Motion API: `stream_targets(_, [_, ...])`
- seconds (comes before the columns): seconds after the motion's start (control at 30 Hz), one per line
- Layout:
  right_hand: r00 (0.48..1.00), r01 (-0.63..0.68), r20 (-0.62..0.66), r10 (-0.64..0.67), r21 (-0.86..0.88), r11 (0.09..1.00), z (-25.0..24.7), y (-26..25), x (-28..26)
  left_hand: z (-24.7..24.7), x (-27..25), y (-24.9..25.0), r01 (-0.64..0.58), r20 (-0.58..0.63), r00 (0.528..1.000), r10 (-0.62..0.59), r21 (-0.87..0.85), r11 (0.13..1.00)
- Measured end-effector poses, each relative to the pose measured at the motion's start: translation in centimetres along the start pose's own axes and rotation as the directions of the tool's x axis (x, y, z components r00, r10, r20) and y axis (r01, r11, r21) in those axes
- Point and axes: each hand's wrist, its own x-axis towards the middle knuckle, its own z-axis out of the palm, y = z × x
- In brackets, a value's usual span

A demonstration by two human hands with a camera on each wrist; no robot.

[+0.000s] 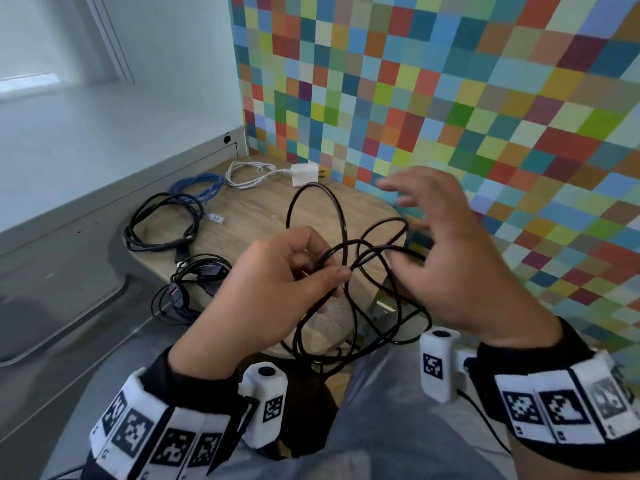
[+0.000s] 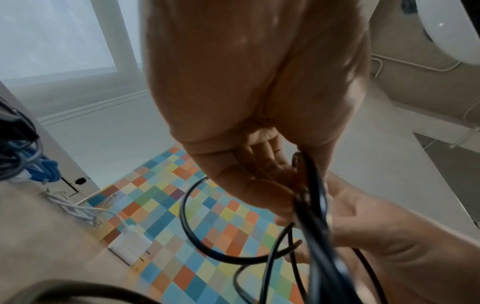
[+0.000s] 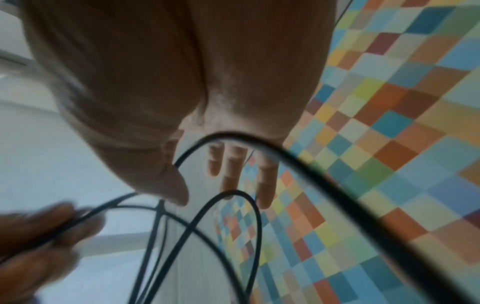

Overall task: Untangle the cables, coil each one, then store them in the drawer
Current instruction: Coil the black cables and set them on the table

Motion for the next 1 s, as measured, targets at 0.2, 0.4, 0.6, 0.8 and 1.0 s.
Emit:
stream_targets(0.2, [0.981,0.019,0.193,-0.004,-0.079,0.997,1.6,1.0,0.6,0.2,-0.2,0.2,-0.107,-0.115,0.988,0.098,-0.075,0.991])
stream_targets(0.4, [0.899,-0.268,0.248,0.361,-0.341,0.901,-1.3,5.3,0.0,-2.3,-0.4,0.9,-0.364,-0.415,0.866,0.278,-0.142,0.921])
stream_targets(0.6, [0.934,-0.248,0.234,0.270,-0.121,0.961,-0.6,3.5,-0.4,-1.0,-0.5,0.9,-0.452,-0.395,0.814,0.425,0.029,0.892])
stream_targets(0.8, [0.938,-0.222,0.304,0.166,0.161,0.962,1.5,1.9,0.6,-0.7,-1.0,1.6,-0.540,-0.436,0.741,0.511,0.064,0.839])
stream_targets(1.0, [0.985,-0.162,0.071,0.154,0.123,0.979,0.0,2.0,1.5,-2.2,-1.0,1.4,-0.421,-0.363,0.836,0.412,0.058,0.905])
